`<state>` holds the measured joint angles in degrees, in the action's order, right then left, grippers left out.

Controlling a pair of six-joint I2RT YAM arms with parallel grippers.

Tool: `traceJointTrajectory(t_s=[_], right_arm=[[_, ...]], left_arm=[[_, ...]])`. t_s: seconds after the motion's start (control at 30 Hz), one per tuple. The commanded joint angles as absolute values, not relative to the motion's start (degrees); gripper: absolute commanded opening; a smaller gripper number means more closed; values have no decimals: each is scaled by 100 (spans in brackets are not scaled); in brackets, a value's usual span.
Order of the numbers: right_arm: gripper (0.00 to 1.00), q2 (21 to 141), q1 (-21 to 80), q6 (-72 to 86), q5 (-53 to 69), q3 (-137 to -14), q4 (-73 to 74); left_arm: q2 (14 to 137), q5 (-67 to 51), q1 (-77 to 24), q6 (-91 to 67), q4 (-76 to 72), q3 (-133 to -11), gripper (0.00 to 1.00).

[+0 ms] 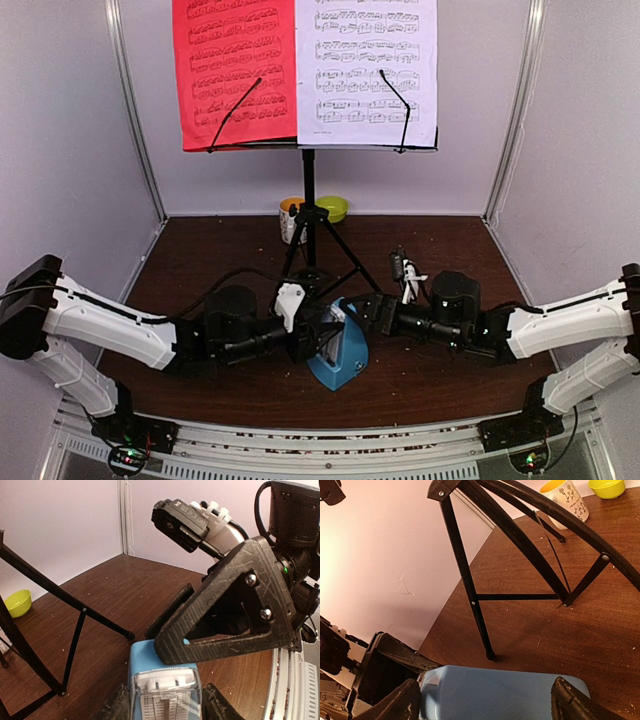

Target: Set up the instrument practice props

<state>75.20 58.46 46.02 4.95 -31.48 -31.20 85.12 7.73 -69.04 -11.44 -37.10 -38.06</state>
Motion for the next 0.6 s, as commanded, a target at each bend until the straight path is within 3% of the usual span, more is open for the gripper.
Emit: traceJointTrajectory(t_s=[0.0, 0.4, 0.57], right_arm=[[90, 7774, 5818, 4588, 517, -3001, -2960], [87, 8011, 5838, 4605, 362, -2949, -2914], [86, 8042, 5836, 4614, 321, -2928, -2899]], left_arm=[[8533, 728, -6888, -979, -4041, -4102, 48], [8420, 700, -6891, -960, -3851, -4176, 51], [8385, 699, -6891, -941, -3844, -4131, 42]])
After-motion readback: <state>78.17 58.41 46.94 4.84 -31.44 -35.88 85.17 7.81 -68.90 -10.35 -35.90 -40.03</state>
